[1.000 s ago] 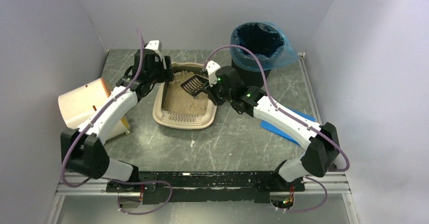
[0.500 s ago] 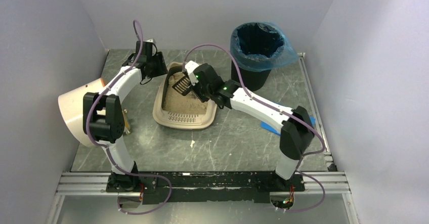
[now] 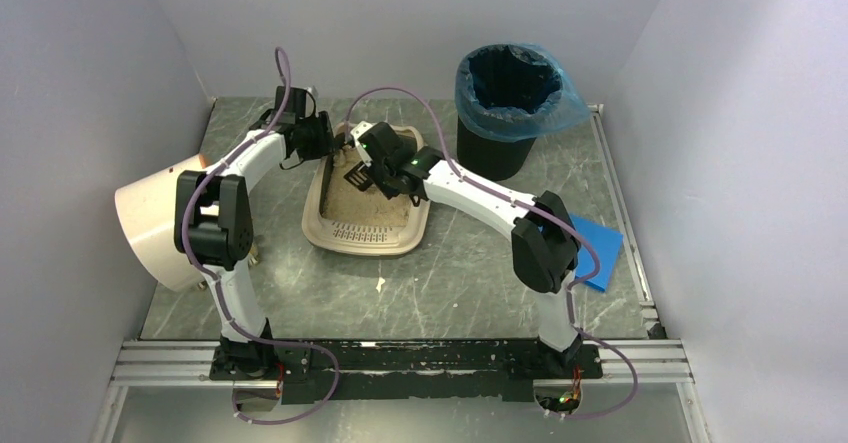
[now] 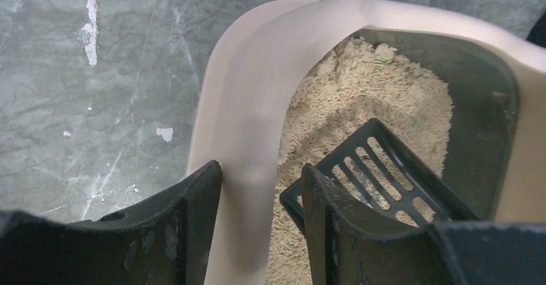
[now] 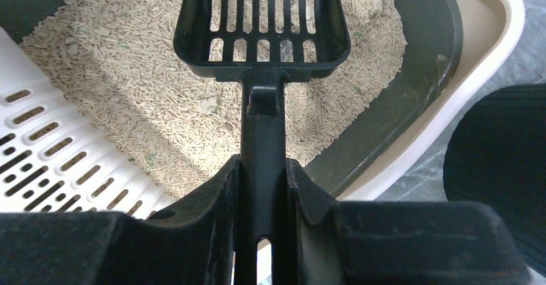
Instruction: Clean the litter box
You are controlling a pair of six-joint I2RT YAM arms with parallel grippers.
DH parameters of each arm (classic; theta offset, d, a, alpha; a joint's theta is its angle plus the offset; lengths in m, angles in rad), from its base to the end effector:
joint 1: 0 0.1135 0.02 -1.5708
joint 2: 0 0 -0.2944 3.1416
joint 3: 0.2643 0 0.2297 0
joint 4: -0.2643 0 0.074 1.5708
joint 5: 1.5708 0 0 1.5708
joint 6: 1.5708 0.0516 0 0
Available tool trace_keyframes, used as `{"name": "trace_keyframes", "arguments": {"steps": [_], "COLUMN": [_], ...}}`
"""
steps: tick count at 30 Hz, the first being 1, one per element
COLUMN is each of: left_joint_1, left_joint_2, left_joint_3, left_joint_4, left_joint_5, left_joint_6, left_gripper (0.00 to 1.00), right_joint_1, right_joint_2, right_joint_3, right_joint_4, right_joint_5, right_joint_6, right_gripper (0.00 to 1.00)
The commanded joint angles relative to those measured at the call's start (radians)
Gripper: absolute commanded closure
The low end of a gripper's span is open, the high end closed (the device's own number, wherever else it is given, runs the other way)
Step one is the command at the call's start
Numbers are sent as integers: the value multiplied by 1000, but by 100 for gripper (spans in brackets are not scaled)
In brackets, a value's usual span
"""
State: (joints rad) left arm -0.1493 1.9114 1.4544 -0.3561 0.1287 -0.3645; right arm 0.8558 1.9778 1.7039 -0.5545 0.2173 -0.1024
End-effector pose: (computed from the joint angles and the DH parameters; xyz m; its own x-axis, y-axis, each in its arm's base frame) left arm 0.4241 -0.0705 0.2561 -0.7548 -0.2440 -0.6089 -0.0367 0.9425 -0.3321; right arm 0.3036 0.3327 0.2900 -0.4150 -0.6302 -0.6563 -0.6878 0.6895 -0.2271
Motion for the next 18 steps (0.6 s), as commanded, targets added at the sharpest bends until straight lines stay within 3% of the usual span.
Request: {"name": "trace_keyframes", "arguments": {"steps": [1, 5, 18], "left_joint_1": [8, 7, 7], "left_joint_2": [26, 35, 33], "left_joint_3": [24, 24, 7], "left_joint_4": [-2, -4, 14], "left_joint_5": [58, 67, 139], "left_joint_6": [28, 35, 25], "left_gripper": [48, 51, 56], "right_joint_1": [2, 0, 0], "right_joint_2": [35, 72, 127], "right_joint_3": [55, 81, 17], "right_joint_4": [-56, -57, 204], "right_joint_5": [46, 47, -2], "right_joint_6": [27, 33, 90], "right_gripper": [100, 100, 100]}}
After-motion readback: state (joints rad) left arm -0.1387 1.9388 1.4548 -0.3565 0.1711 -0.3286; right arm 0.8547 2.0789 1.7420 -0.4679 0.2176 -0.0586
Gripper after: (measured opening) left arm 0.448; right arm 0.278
